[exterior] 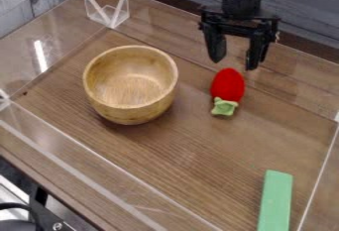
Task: Move the red object to the right side of the table
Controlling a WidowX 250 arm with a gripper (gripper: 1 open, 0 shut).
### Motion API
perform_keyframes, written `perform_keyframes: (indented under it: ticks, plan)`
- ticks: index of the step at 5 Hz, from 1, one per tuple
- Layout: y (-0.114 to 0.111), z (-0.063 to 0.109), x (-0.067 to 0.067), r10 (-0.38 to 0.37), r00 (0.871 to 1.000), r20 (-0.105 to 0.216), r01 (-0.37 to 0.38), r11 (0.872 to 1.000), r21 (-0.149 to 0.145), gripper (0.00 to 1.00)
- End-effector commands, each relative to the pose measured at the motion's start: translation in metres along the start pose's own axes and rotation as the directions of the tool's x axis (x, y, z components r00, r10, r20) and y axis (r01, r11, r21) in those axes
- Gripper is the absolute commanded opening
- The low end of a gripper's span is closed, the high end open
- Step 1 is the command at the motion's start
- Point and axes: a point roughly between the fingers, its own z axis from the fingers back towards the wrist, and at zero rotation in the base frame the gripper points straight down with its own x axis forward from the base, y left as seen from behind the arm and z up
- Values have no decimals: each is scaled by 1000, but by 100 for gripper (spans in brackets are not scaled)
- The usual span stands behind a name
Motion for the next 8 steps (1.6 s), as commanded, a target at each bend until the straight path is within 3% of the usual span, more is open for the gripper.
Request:
perform_keyframes:
  ticks: [1,2,3,5,7,8]
  plan:
    - [8,12,12,8,998,60,-8,1000,7,100]
    - [8,4,15,18,998,58,-19,1000,9,0]
    - [6,4,15,24,997,69,-25,1000,6,100]
    - [1,1,6,57,995,84,-58,998,4,100]
    - [18,11,-4,50,994,96,-51,999,9,100]
    - [8,16,-8,28,995,101,-30,999,17,100]
